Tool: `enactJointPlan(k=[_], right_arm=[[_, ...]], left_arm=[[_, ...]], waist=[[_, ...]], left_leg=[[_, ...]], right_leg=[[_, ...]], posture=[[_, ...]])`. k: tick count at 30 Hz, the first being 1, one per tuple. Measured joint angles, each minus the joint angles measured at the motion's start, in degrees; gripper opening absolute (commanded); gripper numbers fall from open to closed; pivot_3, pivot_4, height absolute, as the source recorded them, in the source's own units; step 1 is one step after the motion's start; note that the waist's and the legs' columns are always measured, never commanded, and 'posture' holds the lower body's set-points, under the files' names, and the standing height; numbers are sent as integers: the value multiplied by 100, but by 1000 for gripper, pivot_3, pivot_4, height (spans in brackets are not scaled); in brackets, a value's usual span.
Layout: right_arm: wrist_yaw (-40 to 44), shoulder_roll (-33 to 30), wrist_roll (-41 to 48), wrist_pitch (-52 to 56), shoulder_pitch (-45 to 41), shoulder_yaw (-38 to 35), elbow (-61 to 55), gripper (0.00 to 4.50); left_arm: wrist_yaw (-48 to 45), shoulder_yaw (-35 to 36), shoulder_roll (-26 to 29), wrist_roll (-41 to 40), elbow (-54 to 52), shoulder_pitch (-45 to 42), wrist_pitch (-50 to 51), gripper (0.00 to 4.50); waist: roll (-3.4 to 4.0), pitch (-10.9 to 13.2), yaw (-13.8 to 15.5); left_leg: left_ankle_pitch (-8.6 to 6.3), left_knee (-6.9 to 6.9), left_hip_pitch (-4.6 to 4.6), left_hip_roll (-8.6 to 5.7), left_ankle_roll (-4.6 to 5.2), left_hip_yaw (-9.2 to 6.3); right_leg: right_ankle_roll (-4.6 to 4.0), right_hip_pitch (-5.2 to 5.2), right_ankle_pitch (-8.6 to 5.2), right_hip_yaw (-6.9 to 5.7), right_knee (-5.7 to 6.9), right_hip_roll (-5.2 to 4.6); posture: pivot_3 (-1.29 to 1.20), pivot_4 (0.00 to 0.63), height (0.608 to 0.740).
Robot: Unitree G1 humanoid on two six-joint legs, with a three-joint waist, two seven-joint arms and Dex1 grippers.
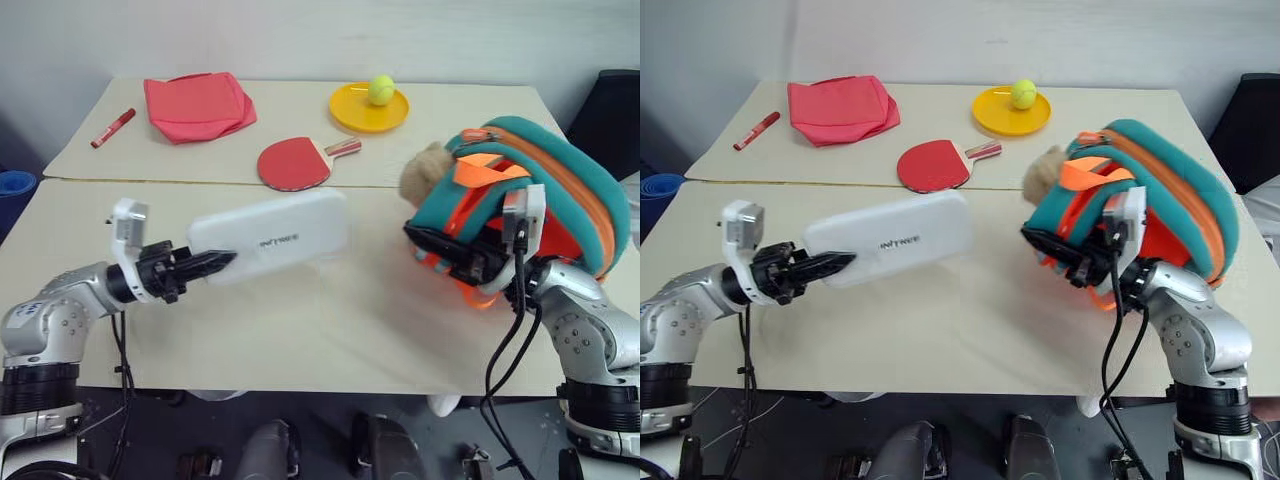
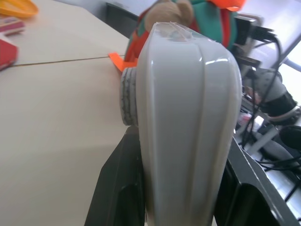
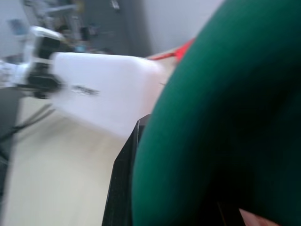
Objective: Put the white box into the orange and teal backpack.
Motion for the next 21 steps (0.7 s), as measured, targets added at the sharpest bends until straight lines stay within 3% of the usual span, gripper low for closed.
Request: enactJointPlan(k=[4,10,15,21], right_arm=[[-420,-60,1350,829,94,181,-1018,57],[-657,-1346,3430,1784,781,49,-1969,57],[-413,-2054,3494,1891,1149,-555,-1688,57],[-249,-2075,2792,1751,1122,-495,-1336,57]], left_arm=[[-4,270,168,-4,147,136,89,1317],[244,926,291,-238,728,-217,388,1317],[291,1436,538,-638,690,-345,745,1317],[663,1711,454,-1510,-103,-381,1364,1317]], waist=[[0,0,-4],[-49,24,42],[-78,31,23],[-91,34,41]], left_leg=[[-2,-4,-12,0,-2,2],[-1,13,-44,-5,9,-11],[-5,19,-47,-17,25,-6],[-2,18,-58,-16,21,-11]], right_leg=[[-1,-21,0,5,3,-1],[0,-36,1,-9,-4,-10],[18,-32,16,-4,-10,-26],[18,-39,16,-11,-7,-22]], posture=[[0,150,740],[0,150,740],[0,150,740],[0,150,740]])
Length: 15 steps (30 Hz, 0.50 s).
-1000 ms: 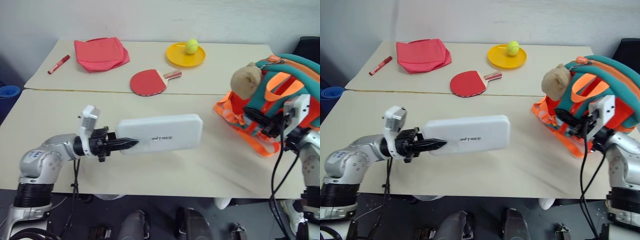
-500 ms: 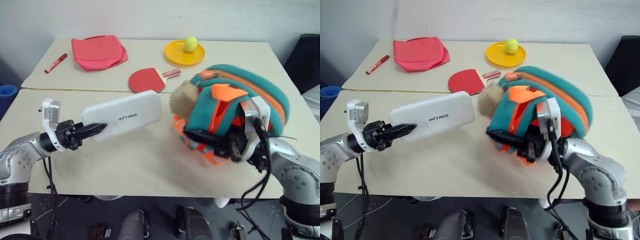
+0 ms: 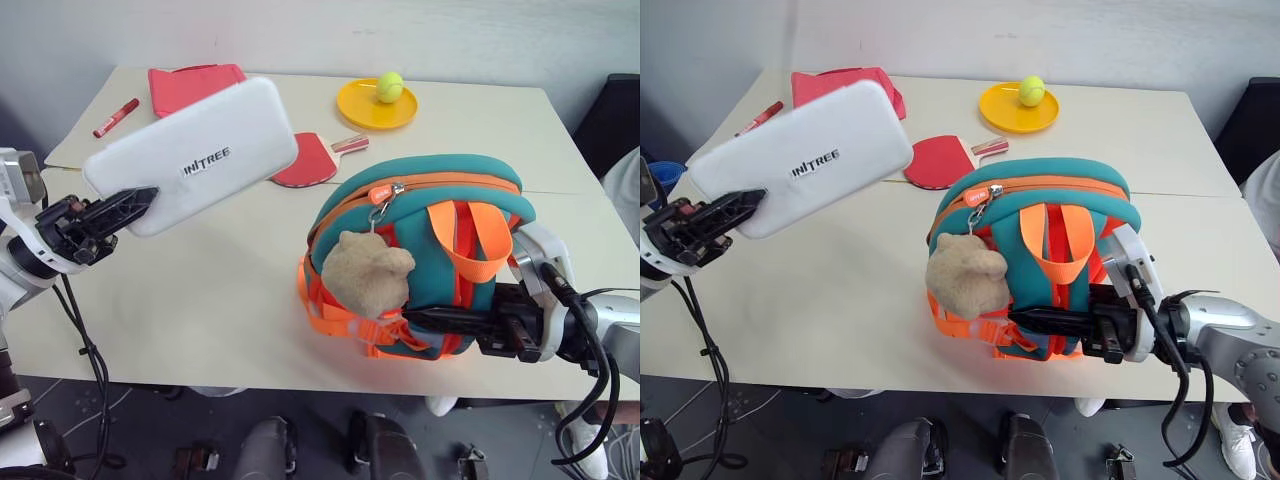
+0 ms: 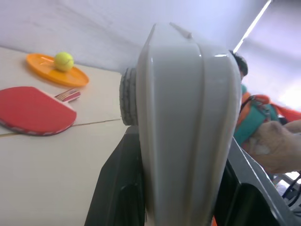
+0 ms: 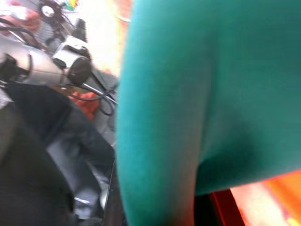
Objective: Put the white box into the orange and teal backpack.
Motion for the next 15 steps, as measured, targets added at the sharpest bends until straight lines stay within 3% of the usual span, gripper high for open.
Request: enactJointPlan(k=[8,15], right_arm=[[52,132,-242,-22,16,170,-1,57],[50,165,-288,-16,29,206,11,57]], left_arm=[[-49,47,310,-805,-795,104,649,1317],[-911,-911,689,-113,-1066,312,168,1317]], waist=[[-2,0,-7],[0,0,0]], left_leg=[[7,9,1,0,-2,3],[9,7,2,0,-8,7]], right_leg=[[1,1,0,5,9,12],[-1,-2,-1,8,2,24]], posture=[[0,150,740],[0,150,740]])
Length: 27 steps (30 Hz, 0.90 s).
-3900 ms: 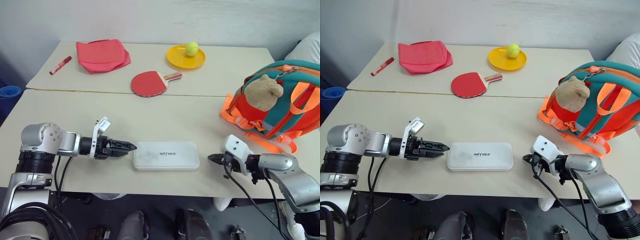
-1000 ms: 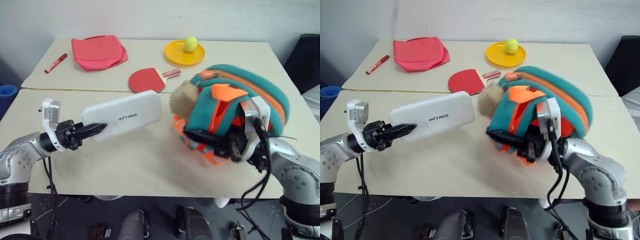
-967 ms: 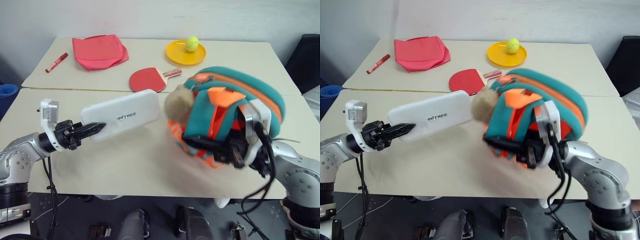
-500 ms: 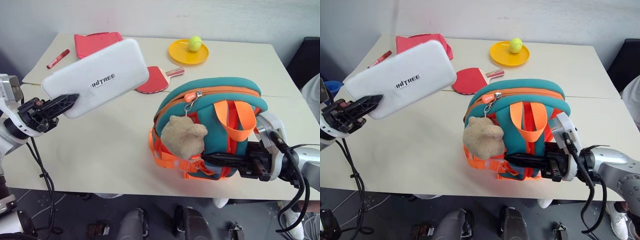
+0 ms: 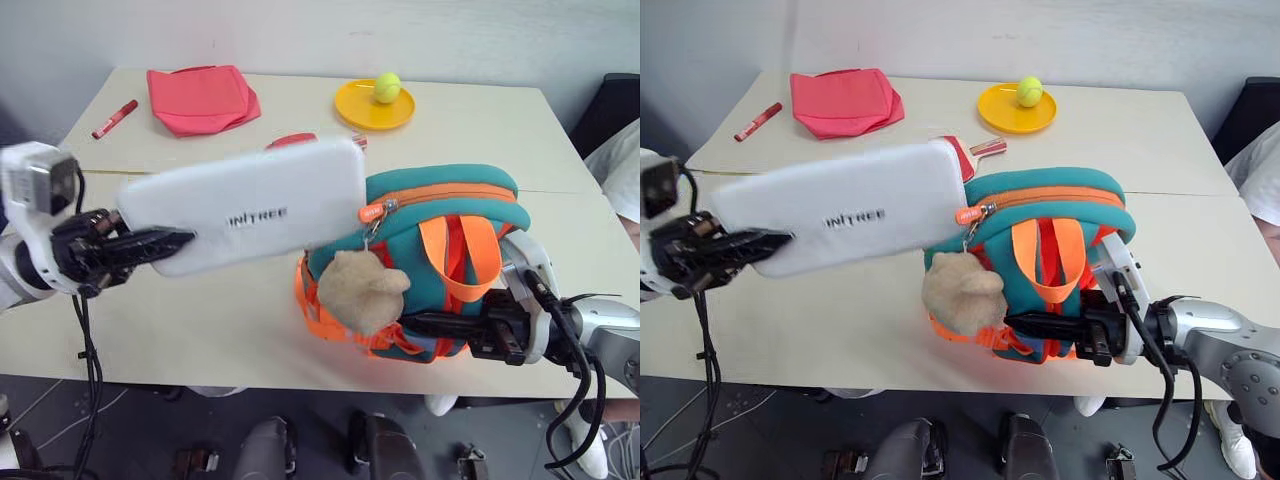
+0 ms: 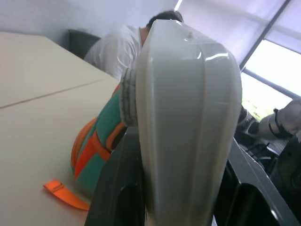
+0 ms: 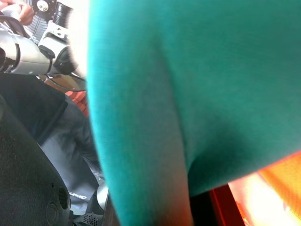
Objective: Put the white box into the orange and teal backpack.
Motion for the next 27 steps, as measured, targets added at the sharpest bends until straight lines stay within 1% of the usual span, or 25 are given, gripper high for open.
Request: enactJointPlan(k=[2,4,5,9,12,14,16,20,23,25,26,27], right_arm=[[-2,31,-26,-1,2,4,9,57],[-4,79,-56,-9,8,6,24,57],[-5,104,-71,-16,14,7,38,57],[6,112,-93,-45,73,4,41,57],[46,110,-140,-58,159,12,48,57],[99,110,-197,-73,163,18,76,57],[122,120,-265,-101,115,35,84,57],[-10,532,-442,-206,-350,330,128,57],[-188,690,-442,-220,-447,439,129,57],[-249,723,-478,-227,-473,477,119,0],[-274,730,-527,-235,-460,486,117,0],[-288,730,-607,-243,-446,518,96,0]], left_arm=[[-170,-357,-5,433,24,-78,-439,1317],[-243,-736,-117,994,99,-340,-1044,1317],[-295,-1003,-190,1386,216,-588,-1471,1317],[-634,-1789,-215,2413,543,-1231,-2465,1317],[-938,-2380,-323,3026,855,-1787,-3103,1317],[-1039,-2843,-764,3421,1145,-2338,-3301,1317],[-1037,-3190,-1266,3621,1366,-2691,-3309,1317],[-692,-3974,-2712,4124,1829,-3354,-3206,1317],[-213,-4117,-3333,4350,2008,-3597,-3002,1317],[-26,-4118,-3571,4396,2008,-3618,-2875,1981],[-17,-4114,-3602,4392,1998,-3604,-2804,2165],[-14,-4106,-3605,4379,1956,-3576,-2725,2441]], waist=[[0,0,23],[0,0,67],[-1,0,107],[-1,0,147],[-3,-2,150],[-3,-2,185],[-3,-2,202],[-5,-2,228],[-4,-2,184],[-4,-2,157],[-4,-2,139],[-4,-2,123]], left_leg=[[0,0,0,0,0,-1],[0,1,-1,-1,0,0],[0,2,-1,-1,0,0],[1,0,-5,-1,2,2],[5,2,-4,-7,11,8],[12,11,-5,-17,26,8],[12,23,-10,-21,37,10],[-5,78,-39,-17,57,4],[-7,79,-41,-18,60,6],[-7,80,-40,-18,60,4],[-7,81,-40,-16,60,4],[-7,81,-36,-15,59,5]], right_leg=[[0,1,0,0,-5,-2],[-1,-1,1,1,-14,-2],[-3,-1,1,1,-14,-3],[-5,-2,4,-6,2,5],[-4,0,4,-9,5,14],[7,4,10,-10,8,13],[18,6,17,-7,8,12],[23,1,20,-8,17,13],[25,0,20,-11,14,13],[25,1,20,-14,15,12],[25,0,20,-16,17,13],[25,1,20,-16,20,14]], posture=[[0,150,740],[0,150,740],[0,150,740],[0,150,740],[0,150,740],[0,150,740],[0,150,740],[0,150,740],[0,150,740],[0,150,740],[0,150,740],[0,150,740]])
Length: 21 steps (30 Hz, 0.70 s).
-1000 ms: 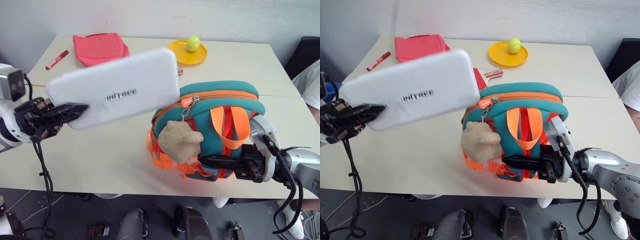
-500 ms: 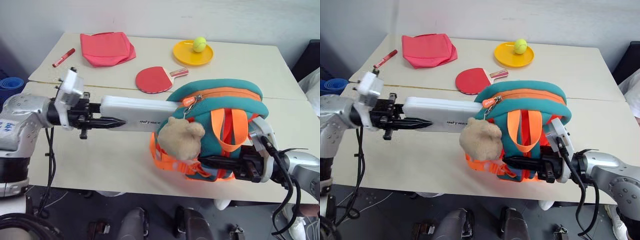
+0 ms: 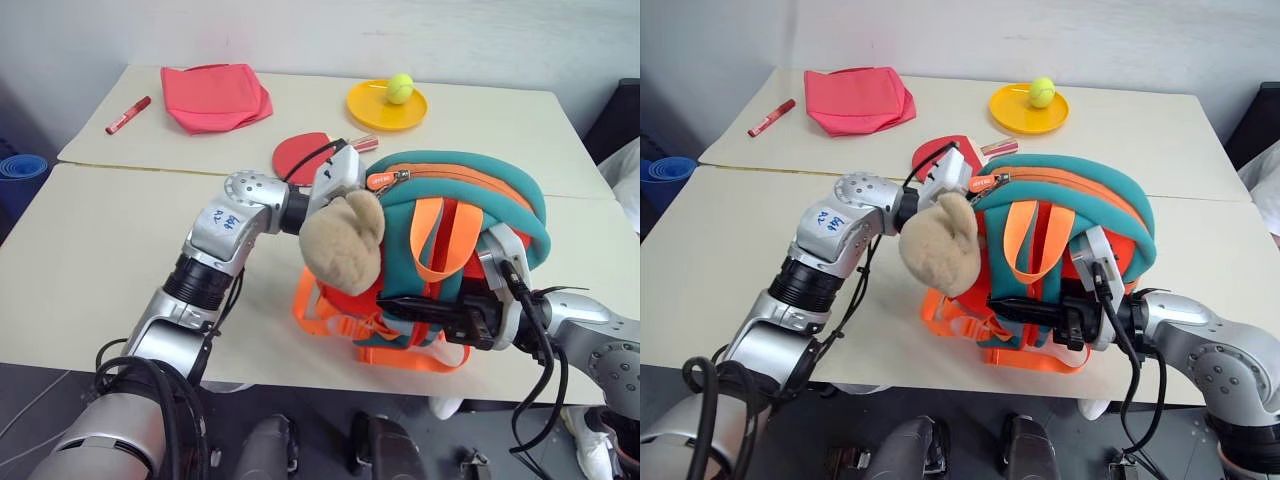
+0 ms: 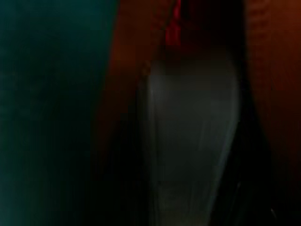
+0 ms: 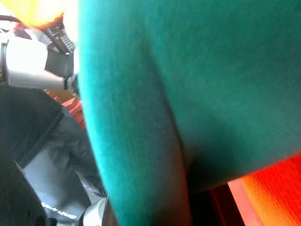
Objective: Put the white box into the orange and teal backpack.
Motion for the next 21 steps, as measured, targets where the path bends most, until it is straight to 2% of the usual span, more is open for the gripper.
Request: enactJointPlan(k=[3,7,11,14,19,21], right_arm=[[-112,60,-172,-68,64,115,-182,0],[-296,210,-346,-163,270,158,-235,0],[-363,331,-395,-321,344,155,-231,0],[-368,513,-370,-386,367,146,-176,0],[-442,661,-294,-407,265,82,-100,0],[-424,585,-325,-406,220,45,22,0]], left_arm=[[10,225,182,-153,-174,276,177,3351],[-558,683,793,-419,-131,652,-150,4486],[-967,1085,1494,-299,798,565,-818,4486],[-1714,1208,1932,-309,1212,507,-1031,4486],[-1939,1388,2559,-618,861,832,-1121,4486],[-1903,1689,2442,-1009,196,1117,-838,4486]], waist=[[1,-1,-48],[2,-1,-87],[2,-1,-64],[2,-1,-64],[2,-1,-65],[2,-1,-26]], left_leg=[[2,-1,11,11,-7,0],[5,0,14,15,-19,-6],[5,5,14,10,-18,-7],[1,4,10,9,-15,-5],[-1,5,9,5,-11,-7],[-1,8,8,5,-11,-11]], right_leg=[[-1,1,-1,8,7,-4],[-11,0,-6,8,17,-5],[-11,1,-6,5,21,-2],[-11,-1,-6,1,19,1],[-11,0,-6,12,18,-8],[-11,3,-6,12,19,-11]], posture=[[0,150,740],[0,150,740],[0,150,740],[0,150,740],[0,150,740],[0,150,740]])
